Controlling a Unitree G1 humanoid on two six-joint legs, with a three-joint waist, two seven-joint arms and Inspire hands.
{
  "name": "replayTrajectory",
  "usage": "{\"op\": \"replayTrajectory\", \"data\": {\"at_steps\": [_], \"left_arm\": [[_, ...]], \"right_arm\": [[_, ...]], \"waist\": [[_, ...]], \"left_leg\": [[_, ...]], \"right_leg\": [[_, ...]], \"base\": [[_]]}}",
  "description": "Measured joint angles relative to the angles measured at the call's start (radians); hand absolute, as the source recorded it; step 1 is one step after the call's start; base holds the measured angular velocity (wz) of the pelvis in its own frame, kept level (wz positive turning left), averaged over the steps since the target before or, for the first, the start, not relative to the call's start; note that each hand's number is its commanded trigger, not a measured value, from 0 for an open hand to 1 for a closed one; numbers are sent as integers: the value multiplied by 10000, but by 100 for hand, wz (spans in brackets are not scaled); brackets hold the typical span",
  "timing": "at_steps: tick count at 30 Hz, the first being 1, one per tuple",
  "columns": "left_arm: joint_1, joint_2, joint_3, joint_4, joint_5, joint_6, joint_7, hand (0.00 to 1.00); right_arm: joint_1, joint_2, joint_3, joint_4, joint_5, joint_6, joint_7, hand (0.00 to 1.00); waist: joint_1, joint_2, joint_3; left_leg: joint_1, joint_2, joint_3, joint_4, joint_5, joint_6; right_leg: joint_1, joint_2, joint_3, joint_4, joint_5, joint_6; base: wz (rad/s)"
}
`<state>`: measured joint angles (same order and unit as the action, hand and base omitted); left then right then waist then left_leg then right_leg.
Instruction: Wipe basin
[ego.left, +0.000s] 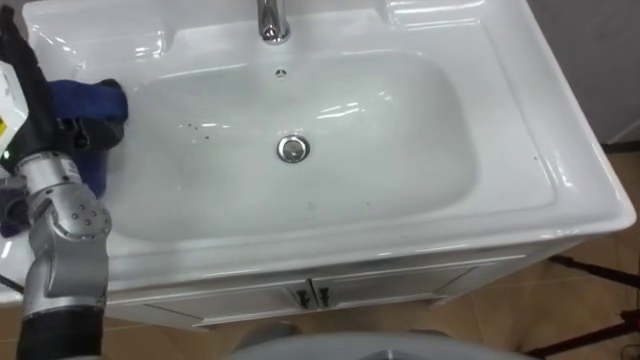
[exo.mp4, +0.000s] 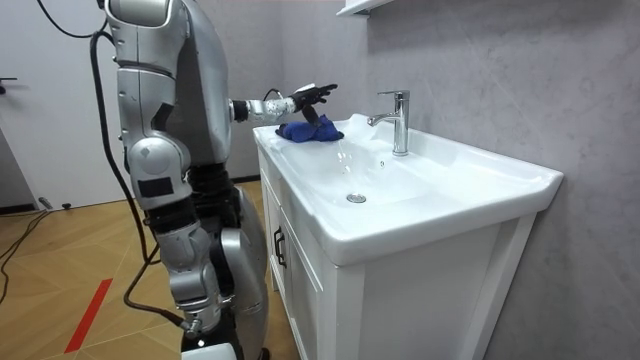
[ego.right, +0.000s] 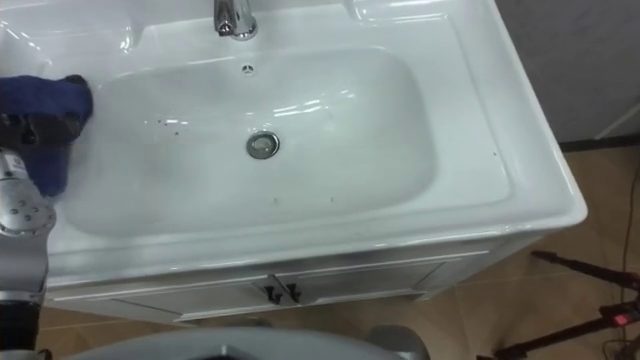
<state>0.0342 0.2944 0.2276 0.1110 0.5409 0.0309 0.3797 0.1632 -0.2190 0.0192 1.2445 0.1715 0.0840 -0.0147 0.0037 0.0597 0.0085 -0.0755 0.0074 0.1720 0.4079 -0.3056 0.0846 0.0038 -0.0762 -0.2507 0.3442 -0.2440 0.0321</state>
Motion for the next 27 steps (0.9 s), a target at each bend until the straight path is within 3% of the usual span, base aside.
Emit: {"op": "replayTrajectory", "data": {"at_steps": [16, 22, 27], "left_arm": [[-48, 0, 27, -95, 2, -112, -198, 0], [-59, 17, 96, -566, -4, -256, 91, 0], [-62, 69, 772, -572, 4, -339, 678, 0]], "right_arm": [[7, -44, 79, 59, 576, -50, 15, 0], [-11, -44, 67, 69, 549, -33, 21, 0], [38, -107, -47, 83, 371, -31, 29, 0]], "waist": [[42, 47, -5], [116, 64, -62], [347, 205, -60]], "left_leg": [[-14, -3, -15, -11, 1, -2], [-15, -20, -50, 21, 1, 0], [-14, -35, -119, 46, 0, 0]], "right_leg": [[-24, 10, 18, 5, 0, 0], [-16, 6, 18, 25, 0, 0], [16, 8, 9, 22, 0, 0]], "base": [[0], [0], [2]]}}
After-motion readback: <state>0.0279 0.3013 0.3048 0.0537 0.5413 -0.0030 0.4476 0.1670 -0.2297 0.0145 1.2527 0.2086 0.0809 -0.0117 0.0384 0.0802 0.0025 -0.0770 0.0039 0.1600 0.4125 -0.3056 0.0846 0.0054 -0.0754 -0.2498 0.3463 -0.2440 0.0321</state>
